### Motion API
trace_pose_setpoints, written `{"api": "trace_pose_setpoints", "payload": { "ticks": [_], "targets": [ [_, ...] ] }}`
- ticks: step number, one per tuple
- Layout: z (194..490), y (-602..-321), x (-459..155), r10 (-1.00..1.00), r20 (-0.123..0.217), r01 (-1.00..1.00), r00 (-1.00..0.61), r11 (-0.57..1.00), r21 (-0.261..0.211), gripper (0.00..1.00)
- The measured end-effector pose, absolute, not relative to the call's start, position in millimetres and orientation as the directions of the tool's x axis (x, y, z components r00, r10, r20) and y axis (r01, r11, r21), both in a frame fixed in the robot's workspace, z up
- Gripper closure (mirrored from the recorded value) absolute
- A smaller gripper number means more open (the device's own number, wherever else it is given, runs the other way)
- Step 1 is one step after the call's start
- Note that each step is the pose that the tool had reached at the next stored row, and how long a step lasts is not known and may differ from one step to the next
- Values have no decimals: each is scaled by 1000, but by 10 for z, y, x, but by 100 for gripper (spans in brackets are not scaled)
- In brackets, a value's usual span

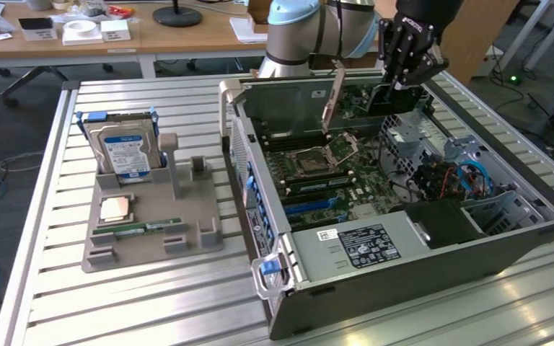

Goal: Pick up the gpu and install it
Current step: 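Insert the gpu into the slot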

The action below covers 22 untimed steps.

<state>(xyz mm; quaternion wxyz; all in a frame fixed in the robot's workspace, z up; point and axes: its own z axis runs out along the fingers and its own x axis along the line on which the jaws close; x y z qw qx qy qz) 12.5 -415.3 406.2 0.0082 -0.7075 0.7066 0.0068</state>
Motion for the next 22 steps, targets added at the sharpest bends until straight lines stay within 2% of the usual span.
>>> {"api": "trace_pose_setpoints", "payload": {
  "ticks": [22],
  "targets": [
    [4060,-4184,111,-1000,-21,-1000,1,-1,-2,74]
  ]
}}
